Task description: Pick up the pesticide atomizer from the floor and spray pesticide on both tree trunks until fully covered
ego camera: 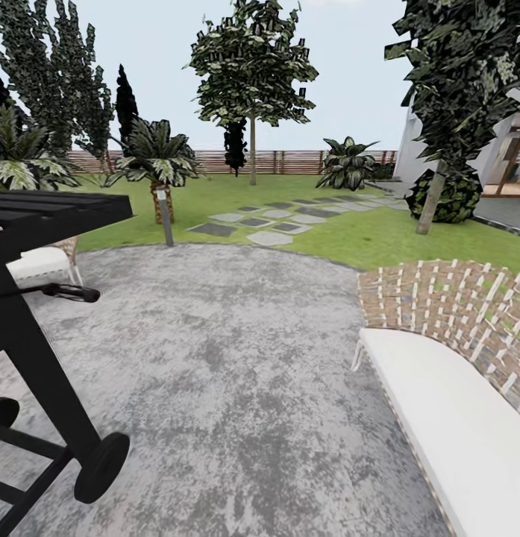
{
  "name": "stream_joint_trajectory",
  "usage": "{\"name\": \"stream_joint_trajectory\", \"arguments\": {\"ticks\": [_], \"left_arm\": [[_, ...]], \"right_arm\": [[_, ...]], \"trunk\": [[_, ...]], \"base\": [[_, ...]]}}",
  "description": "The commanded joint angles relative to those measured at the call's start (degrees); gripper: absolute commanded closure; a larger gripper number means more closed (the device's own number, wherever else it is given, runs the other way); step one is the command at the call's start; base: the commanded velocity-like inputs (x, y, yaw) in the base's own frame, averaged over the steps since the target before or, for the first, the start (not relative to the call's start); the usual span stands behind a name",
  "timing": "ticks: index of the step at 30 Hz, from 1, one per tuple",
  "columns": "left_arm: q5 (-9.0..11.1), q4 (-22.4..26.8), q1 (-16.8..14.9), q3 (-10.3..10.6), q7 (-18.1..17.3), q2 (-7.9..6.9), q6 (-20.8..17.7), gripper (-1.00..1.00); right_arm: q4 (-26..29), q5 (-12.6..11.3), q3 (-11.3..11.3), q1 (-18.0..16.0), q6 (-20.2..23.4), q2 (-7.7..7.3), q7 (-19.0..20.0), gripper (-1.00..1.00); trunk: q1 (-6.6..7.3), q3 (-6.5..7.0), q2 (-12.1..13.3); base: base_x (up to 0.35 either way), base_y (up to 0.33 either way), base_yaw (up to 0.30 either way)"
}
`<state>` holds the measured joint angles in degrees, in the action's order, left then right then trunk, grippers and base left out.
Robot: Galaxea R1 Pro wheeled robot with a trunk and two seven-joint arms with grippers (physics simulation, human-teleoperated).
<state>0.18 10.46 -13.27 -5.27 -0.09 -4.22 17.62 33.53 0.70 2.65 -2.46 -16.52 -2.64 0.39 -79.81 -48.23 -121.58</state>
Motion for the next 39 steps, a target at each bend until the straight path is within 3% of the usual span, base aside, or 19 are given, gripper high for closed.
{"name": "stream_joint_trajectory", "arguments": {"ticks": [1,14,39], "left_arm": [[0.0,0.0,0.0,0.0,0.0,0.0,0.0,-1.0],[0.0,0.0,0.0,0.0,0.0,0.0,-0.01,-1.0],[0.0,0.0,0.0,0.0,-0.02,0.0,0.02,-1.0]], "right_arm": [[-0.02,0.0,-0.01,0.0,0.0,0.0,-0.02,-1.0],[-0.05,0.0,-0.02,0.0,0.0,0.0,-0.12,-1.0],[0.04,-0.08,0.12,0.0,0.0,0.0,-0.21,-1.0]], "trunk": [[0.0,0.0,0.0],[0.0,0.0,0.0],[0.0,0.0,0.0]], "base": [[0.308,-0.127,0.0],[0.316,-0.11,0.0],[0.339,-0.003,0.0]]}}
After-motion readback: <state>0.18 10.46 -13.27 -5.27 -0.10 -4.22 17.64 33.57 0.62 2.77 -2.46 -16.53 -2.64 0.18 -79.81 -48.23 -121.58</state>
